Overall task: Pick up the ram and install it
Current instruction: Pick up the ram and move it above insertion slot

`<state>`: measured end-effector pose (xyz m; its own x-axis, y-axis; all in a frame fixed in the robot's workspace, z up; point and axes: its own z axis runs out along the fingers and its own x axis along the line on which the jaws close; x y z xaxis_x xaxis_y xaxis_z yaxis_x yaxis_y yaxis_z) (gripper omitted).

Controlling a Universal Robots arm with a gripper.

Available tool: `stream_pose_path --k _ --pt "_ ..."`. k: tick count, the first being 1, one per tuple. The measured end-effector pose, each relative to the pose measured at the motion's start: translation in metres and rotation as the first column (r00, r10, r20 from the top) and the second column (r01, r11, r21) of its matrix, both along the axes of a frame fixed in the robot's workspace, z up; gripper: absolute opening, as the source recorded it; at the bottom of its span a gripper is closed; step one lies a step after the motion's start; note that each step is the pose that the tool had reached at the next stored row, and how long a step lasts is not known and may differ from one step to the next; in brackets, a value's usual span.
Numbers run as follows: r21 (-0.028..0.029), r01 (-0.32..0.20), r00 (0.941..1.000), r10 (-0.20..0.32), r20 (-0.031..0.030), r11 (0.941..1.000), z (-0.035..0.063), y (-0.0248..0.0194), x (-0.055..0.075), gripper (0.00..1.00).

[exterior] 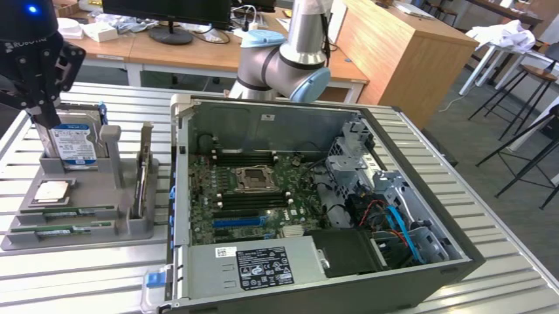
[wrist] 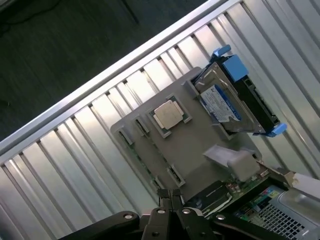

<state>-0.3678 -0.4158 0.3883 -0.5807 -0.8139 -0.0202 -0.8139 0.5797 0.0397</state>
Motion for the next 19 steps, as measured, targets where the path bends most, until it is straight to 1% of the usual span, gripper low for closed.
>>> stream_pose_path --k 5,10,15,19 --pt "-0.0004 -0.066 0.9978 0.066 -0.0001 0.9978 0.0000 0.0000 0.0000 0.10" --pt "-0.0011 -0.129 0.9917 0.129 -0.0001 0.9917 0.0000 0.0000 0.0000 0.10" --pt "-0.0016 -0.195 0.9809 0.195 -0.0002 0.9809 0.0000 0.0000 0.0000 0.10" --pt "-0.0026 -0.246 0.9694 0.246 -0.0004 0.9694 0.0000 0.0000 0.0000 0.10"
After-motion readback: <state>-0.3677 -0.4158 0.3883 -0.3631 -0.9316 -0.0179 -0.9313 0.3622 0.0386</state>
